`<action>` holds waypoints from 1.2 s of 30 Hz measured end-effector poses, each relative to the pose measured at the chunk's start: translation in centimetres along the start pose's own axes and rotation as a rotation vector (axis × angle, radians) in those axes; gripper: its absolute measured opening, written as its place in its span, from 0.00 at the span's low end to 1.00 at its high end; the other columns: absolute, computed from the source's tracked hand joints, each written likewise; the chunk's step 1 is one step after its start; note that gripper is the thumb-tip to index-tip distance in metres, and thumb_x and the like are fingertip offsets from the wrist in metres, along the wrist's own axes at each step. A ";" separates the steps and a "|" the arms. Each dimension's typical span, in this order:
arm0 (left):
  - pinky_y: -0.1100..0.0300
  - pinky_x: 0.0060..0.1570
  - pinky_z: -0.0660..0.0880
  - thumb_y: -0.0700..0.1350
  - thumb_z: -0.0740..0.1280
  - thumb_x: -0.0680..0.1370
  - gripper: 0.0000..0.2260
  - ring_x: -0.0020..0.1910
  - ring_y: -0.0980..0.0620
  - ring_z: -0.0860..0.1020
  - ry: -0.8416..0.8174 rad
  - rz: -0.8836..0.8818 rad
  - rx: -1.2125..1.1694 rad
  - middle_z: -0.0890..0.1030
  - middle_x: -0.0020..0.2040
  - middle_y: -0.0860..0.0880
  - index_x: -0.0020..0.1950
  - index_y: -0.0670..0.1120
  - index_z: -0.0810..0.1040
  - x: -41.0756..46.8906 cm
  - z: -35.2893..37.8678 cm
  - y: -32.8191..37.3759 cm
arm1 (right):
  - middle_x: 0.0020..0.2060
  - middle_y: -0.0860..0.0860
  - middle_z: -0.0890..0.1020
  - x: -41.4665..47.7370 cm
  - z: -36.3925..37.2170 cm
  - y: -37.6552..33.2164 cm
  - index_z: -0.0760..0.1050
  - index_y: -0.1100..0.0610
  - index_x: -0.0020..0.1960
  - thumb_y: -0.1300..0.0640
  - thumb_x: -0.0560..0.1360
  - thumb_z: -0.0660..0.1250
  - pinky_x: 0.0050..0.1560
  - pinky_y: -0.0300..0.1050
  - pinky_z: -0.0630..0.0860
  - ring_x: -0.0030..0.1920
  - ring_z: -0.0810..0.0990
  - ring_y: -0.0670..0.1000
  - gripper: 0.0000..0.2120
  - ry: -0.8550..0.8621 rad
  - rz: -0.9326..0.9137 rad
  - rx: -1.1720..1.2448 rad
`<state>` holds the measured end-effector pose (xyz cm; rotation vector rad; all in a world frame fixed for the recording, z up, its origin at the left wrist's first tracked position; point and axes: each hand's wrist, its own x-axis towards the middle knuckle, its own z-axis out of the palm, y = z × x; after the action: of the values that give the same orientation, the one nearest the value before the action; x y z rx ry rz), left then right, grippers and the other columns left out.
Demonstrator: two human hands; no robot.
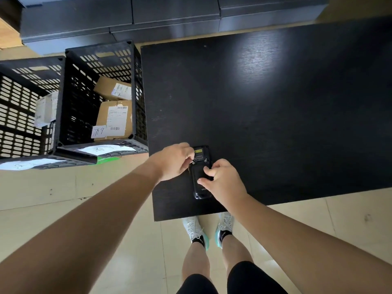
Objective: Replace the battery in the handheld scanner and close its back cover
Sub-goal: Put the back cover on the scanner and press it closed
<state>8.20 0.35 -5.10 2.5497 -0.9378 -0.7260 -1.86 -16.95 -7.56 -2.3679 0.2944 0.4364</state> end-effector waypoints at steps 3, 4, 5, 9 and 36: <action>0.49 0.44 0.78 0.44 0.64 0.80 0.05 0.44 0.46 0.79 -0.071 0.089 0.104 0.76 0.49 0.49 0.51 0.46 0.78 0.7 -0.4 -0.3 | 0.54 0.50 0.74 0.0 0.1 0.2 0.80 0.57 0.62 0.48 0.72 0.73 0.53 0.46 0.78 0.53 0.77 0.50 0.21 0.001 -0.018 -0.011; 0.50 0.43 0.77 0.44 0.63 0.80 0.05 0.44 0.46 0.78 -0.086 0.116 0.128 0.76 0.49 0.49 0.51 0.46 0.78 0.8 -0.5 -0.4 | 0.54 0.50 0.74 0.0 0.1 0.2 0.80 0.57 0.62 0.47 0.72 0.73 0.53 0.46 0.78 0.52 0.77 0.50 0.21 0.000 -0.018 -0.008; 0.50 0.43 0.77 0.44 0.63 0.80 0.05 0.44 0.47 0.78 -0.097 0.141 0.146 0.76 0.49 0.49 0.51 0.46 0.78 0.9 -0.6 -0.4 | 0.54 0.49 0.74 0.0 0.1 0.2 0.80 0.57 0.62 0.47 0.72 0.73 0.52 0.46 0.78 0.52 0.77 0.50 0.21 0.000 -0.018 -0.004; 0.51 0.42 0.77 0.44 0.63 0.80 0.05 0.44 0.46 0.78 -0.114 0.210 0.179 0.76 0.49 0.48 0.51 0.45 0.77 1.2 -0.7 -0.7 | 0.52 0.49 0.74 -0.1 0.1 0.3 0.80 0.57 0.61 0.47 0.73 0.73 0.50 0.45 0.78 0.48 0.78 0.49 0.21 0.005 -0.019 0.001; 0.53 0.35 0.71 0.35 0.62 0.75 0.04 0.38 0.44 0.74 0.138 -0.234 -0.219 0.74 0.43 0.44 0.42 0.41 0.74 -0.4 3.0 1.5 | 0.50 0.49 0.73 -0.2 0.4 0.4 0.80 0.56 0.61 0.48 0.74 0.72 0.44 0.39 0.74 0.45 0.76 0.47 0.19 0.009 -0.031 -0.019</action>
<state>5.48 -0.86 -6.67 2.4991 -0.4925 -0.6651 -2.23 -16.95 -8.00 -2.3903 0.2588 0.4152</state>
